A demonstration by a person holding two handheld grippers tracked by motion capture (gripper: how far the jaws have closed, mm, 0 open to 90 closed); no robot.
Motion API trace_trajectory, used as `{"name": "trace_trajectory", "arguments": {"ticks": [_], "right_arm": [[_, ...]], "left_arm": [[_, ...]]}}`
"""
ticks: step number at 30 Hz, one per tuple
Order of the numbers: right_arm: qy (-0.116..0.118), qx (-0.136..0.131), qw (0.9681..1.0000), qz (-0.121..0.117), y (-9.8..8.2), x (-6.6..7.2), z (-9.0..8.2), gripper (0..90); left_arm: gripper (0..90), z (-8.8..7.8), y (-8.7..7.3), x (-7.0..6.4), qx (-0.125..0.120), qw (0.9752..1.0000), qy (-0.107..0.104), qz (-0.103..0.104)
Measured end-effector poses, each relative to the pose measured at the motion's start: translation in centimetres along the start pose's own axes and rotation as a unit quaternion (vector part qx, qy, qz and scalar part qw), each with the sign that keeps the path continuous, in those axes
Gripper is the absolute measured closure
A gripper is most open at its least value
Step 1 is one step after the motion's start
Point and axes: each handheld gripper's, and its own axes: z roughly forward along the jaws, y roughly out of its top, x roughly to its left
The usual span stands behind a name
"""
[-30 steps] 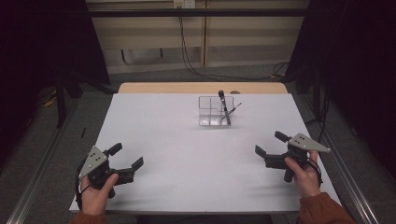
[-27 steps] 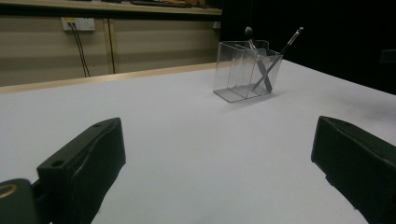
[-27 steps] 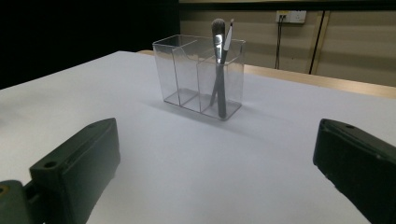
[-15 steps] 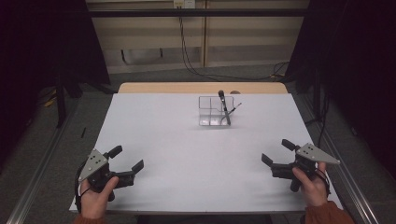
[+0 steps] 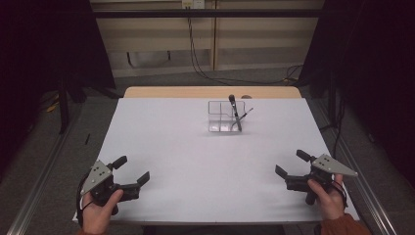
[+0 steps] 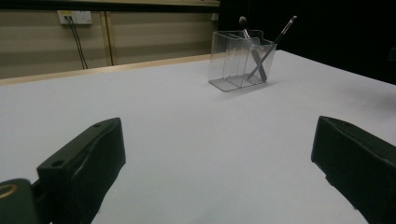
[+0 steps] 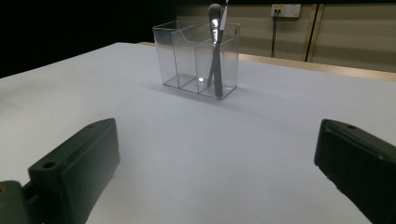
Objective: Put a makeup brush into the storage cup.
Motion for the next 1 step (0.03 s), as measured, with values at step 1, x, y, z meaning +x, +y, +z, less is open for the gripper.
{"name": "trace_trajectory", "arguments": {"ticks": [1], "right_arm": [[0.001,0.0,1.0,-0.001,0.01,0.01,0.02,0.0]], "left_arm": [[3.0,0.03,0.02,0.05,-0.003,1.0,0.0,-0.003]]}}
